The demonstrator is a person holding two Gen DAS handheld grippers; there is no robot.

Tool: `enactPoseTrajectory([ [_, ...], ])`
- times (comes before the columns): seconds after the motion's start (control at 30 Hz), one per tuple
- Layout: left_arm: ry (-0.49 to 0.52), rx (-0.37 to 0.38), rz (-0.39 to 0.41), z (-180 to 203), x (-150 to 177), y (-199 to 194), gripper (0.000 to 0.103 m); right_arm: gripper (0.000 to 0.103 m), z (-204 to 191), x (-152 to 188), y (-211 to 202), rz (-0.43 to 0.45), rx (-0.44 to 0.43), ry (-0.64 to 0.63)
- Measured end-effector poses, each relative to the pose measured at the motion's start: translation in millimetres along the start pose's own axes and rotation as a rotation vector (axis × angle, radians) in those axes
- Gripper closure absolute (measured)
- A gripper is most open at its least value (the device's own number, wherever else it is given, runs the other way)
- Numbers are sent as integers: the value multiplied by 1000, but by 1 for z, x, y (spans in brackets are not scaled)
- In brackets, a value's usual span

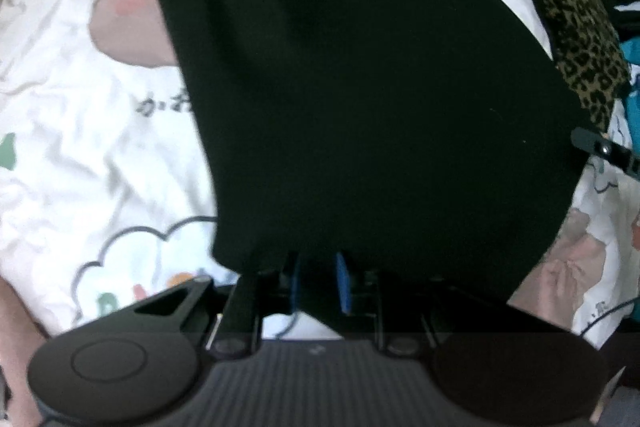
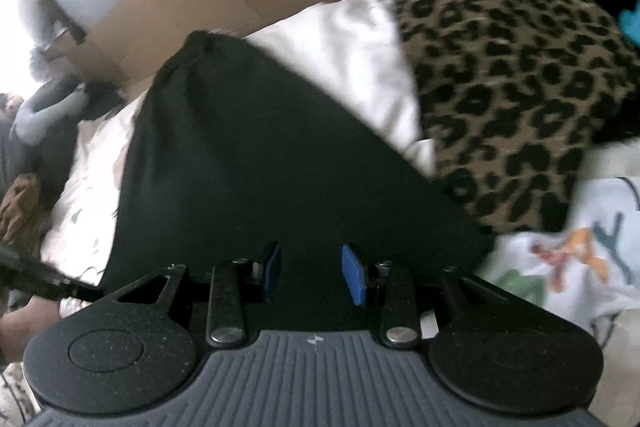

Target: Fold clothes

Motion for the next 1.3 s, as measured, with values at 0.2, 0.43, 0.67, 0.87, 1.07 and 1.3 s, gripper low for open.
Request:
enactPoseTrajectory([
  [0.2,-87,49,-29,4,18,24,83,63,33,2,5,-8,71,48],
  [0.43,-266,112,-28,-4,53,22,82,64,43,3,6,10,119,46],
  [0.67,-430,223,-17,-1,86,15,80,64,37,4,9,7,158,7],
  [0.87,-502,348,-26,12,104,30,76,76,41,3,11,3,175,12],
  [1.07,-600,454,-14,12,120,48,68,79,44,3,13,-1,181,20],
  [1.3,-646,520,33,11,130,43,63,79,45,3,13,-4,174,15],
])
Point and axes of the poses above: each gripper's, at about its wrist camera, not at the fingertips, and y roughly the way its jaws point, z to its right, x to its underside, the point moved 4 cm from there along y, roughly the way its jaws point, and after that the axes turned 5 degrees about -z, right-handed, at the moved point
